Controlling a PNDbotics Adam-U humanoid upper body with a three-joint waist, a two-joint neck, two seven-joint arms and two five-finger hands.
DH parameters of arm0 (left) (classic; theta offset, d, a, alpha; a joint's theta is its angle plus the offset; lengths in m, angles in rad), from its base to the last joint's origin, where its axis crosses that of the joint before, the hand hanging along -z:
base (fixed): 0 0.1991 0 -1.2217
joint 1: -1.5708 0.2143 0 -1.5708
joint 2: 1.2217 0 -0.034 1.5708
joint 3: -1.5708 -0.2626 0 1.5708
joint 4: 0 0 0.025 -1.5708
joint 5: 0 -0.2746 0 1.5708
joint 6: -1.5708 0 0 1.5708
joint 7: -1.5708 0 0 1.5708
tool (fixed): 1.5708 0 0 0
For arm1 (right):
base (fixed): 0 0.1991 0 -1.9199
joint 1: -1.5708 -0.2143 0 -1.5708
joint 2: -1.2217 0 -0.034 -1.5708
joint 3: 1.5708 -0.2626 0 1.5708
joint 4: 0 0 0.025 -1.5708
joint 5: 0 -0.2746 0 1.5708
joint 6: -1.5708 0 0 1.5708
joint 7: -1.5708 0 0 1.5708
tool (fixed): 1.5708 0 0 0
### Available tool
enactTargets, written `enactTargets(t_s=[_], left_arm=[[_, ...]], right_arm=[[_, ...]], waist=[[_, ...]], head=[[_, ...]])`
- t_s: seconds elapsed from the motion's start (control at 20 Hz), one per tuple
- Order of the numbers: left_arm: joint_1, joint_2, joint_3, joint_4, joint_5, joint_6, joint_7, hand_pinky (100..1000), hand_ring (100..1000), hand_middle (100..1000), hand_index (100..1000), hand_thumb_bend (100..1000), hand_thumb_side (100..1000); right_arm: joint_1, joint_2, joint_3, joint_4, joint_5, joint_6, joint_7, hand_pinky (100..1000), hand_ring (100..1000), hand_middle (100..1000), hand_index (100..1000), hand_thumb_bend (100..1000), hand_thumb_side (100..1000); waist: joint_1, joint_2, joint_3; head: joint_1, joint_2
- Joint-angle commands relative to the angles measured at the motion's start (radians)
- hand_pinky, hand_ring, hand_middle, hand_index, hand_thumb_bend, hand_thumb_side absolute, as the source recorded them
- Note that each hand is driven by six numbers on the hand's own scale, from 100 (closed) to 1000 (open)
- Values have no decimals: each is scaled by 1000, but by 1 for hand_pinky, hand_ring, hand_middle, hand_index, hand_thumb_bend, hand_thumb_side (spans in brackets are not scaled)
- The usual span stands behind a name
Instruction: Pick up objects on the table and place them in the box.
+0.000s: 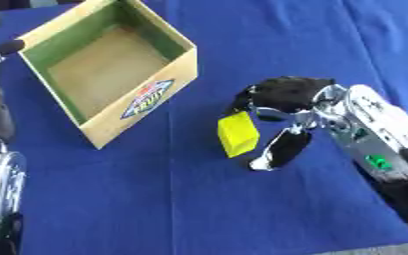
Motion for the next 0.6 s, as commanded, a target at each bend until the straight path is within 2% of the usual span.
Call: enactTargets(t_s=[0.05,0.35,0.6], left_arm=[[-11,3,-2,-18,6,-2,-4,680,835,761,826,100,984],[-11,2,-1,-18,5,-4,-5,681,837,762,826,100,987],[-10,1,1,-18,5,-4,-6,682,838,763,826,100,988]], right_arm=[[-20,5,-4,-1,18,-11,15,827,844,721,848,481,478],[-17,0,-12,-2,24,0,1,815,836,665,812,471,469],[-17,-4,-16,-1,16,14,-1,806,823,643,787,387,481]], waist=[[-4,-16,1],[-2,-15,-3],[0,-16,-5]], head=[[1,-7],[1,-7],[1,-8]])
